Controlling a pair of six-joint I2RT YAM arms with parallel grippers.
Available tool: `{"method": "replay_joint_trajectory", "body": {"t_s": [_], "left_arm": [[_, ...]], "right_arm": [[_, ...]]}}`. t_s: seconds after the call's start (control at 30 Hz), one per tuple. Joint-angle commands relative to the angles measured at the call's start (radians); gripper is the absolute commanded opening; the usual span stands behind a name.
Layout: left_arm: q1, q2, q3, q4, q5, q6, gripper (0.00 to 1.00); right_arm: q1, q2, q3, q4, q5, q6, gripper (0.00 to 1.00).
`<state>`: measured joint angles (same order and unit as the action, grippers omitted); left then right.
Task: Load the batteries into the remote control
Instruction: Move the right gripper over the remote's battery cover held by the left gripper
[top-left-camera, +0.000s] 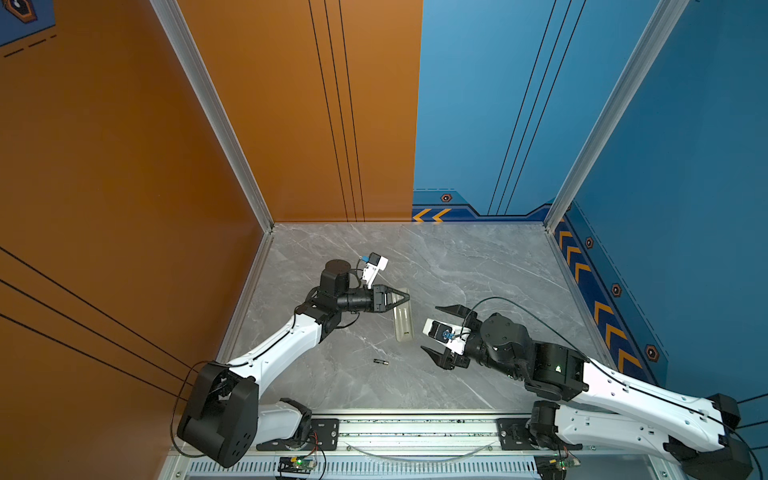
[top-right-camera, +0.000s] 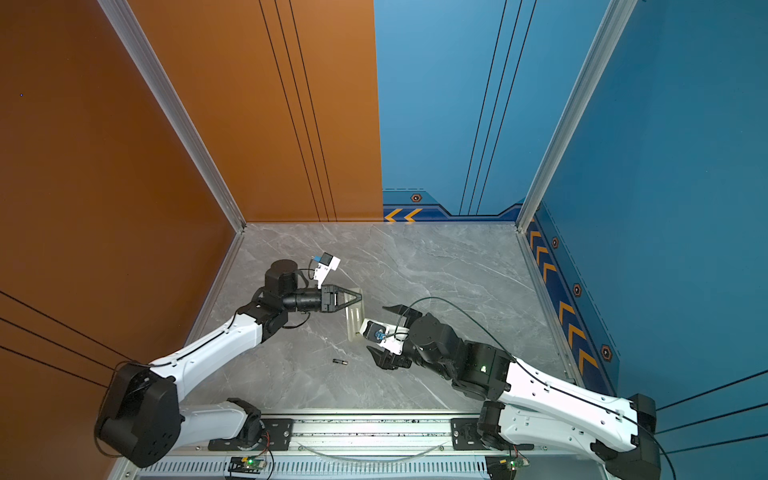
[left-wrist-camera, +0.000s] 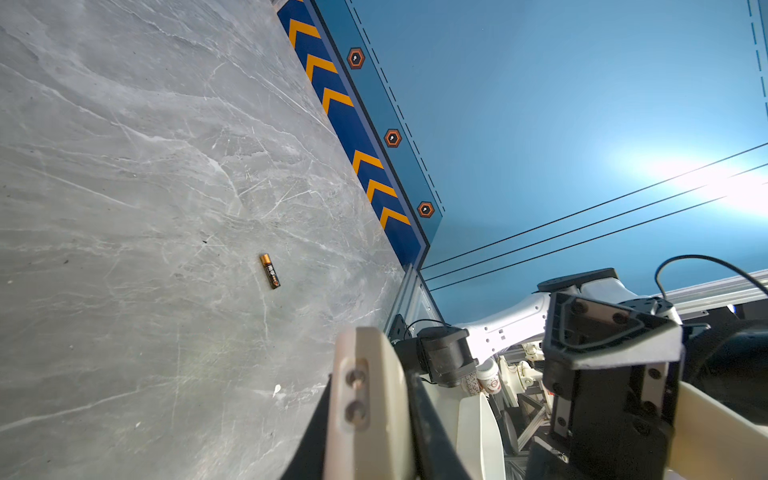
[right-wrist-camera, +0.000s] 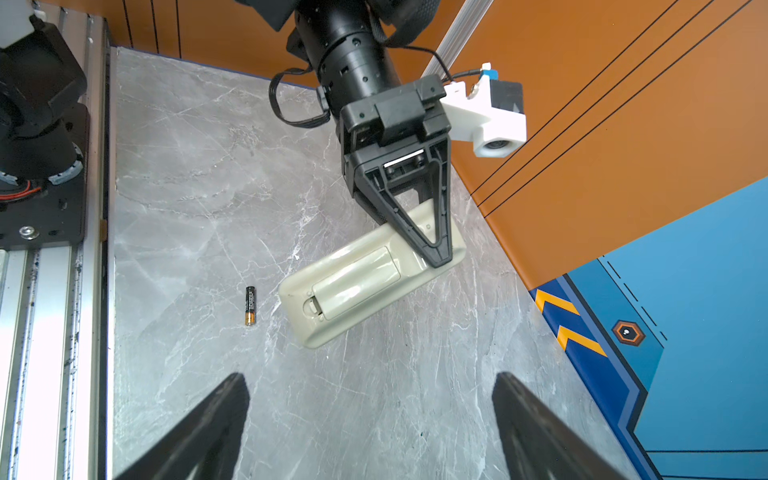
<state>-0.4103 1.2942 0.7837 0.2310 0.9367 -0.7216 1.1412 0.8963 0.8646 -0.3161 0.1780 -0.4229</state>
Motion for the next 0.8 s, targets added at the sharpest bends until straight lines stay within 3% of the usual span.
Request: {"method": "replay_joint_trajectory", "body": {"t_s": [0.0, 0.27, 0.57, 0.77], "left_arm": [[0.013, 0.032, 0.026, -0.055, 0.07, 0.035, 0.0], [0.025, 0.027, 0.021, -0.054, 0.101, 0.031, 0.0], [0.028, 0.048, 0.02, -0.053, 0.115, 0.026, 0.0], [0.019, 0.062, 0.02, -0.054, 0.118, 0.025, 0.0]], "right_arm": [[0.01, 0.032, 0.042, -0.072, -0.015, -0.028, 0.9], [0.012, 0.131, 0.07, -0.025, -0.034, -0.063, 0.9], [0.009, 0.197, 0.11, -0.002, -0.016, -0.02, 0.89], [0.008, 0.199, 0.151, -0.076, -0.002, -0.003, 0.89]]}}
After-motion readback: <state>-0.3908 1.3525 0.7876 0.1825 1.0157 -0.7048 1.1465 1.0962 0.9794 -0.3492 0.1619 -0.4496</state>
